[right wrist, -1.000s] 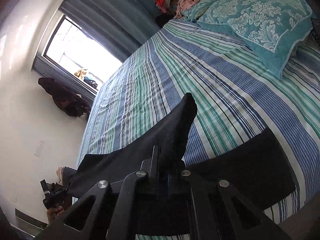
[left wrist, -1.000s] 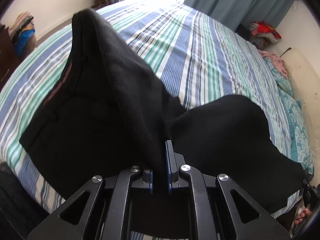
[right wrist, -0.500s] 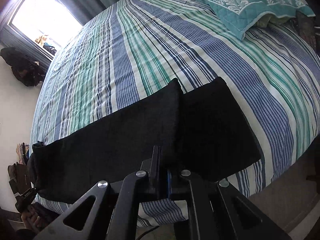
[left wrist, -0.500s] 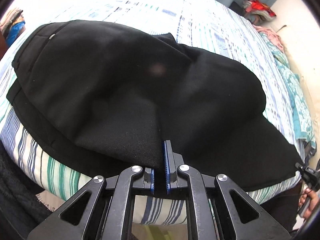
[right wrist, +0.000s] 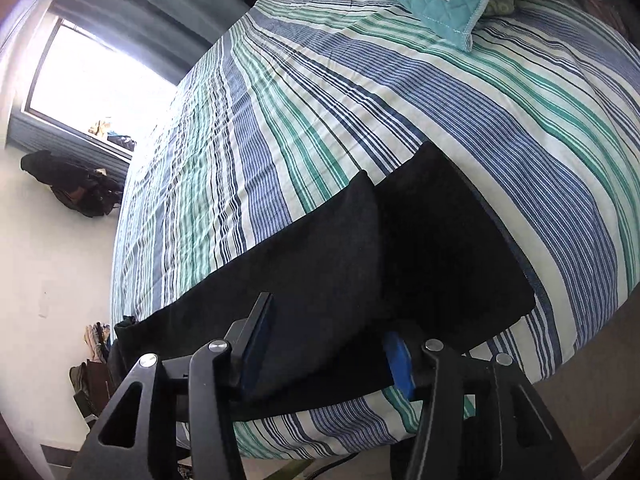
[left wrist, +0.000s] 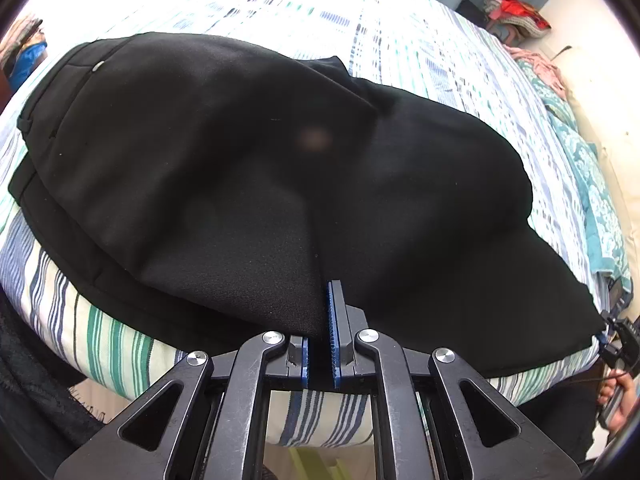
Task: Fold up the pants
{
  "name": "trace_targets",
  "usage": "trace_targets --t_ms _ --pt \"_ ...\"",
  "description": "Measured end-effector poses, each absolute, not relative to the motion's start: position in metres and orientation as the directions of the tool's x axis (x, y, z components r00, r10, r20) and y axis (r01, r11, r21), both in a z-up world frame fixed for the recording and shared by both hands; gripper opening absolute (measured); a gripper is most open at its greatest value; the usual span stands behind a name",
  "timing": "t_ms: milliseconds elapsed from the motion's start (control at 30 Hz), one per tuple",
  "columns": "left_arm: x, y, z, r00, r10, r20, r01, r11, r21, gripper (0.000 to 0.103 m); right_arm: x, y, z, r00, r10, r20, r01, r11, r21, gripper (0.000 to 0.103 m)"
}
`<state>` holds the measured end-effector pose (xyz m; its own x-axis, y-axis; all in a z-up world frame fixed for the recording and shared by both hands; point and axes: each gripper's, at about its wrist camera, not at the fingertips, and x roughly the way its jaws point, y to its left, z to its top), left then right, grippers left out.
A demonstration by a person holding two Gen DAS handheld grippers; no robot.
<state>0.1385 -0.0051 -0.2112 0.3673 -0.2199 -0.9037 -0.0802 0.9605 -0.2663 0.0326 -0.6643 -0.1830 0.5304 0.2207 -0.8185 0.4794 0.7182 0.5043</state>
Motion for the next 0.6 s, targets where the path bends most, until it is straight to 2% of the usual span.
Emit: trace_targets --t_ms 33,67,367,600 --pt "0.138 -0.006 -0.211 0.367 -0.217 -0.905 -0.080 0.961 -0.263 0.007 0.031 -0.669 -0.185 0.533 0.210 -0.820 0.501 0.702 0.506 0.039" --pt "0.137 -0.007 -0.209 0.366 -0.219 -0.904 -0.079 0.961 -0.265 0.007 0.030 -0.672 -0.185 0.522 0.189 -0.832 0.527 0.696 0.488 0.012" --pt "0.130 -0.040 -0.207 0.342 -0.252 -0.905 0.026 0.966 -0.259 0.007 0.021 -0.676 -0.171 0.395 -0.059 -0.917 0.548 0.816 0.184 0.012" --pt "0.129 -0.042 -0.210 0.324 -0.250 -0.912 0.027 0.967 -0.255 0.007 0.017 -0.686 -0.179 0.366 -0.071 -0.928 0.574 0.802 0.165 0.012"
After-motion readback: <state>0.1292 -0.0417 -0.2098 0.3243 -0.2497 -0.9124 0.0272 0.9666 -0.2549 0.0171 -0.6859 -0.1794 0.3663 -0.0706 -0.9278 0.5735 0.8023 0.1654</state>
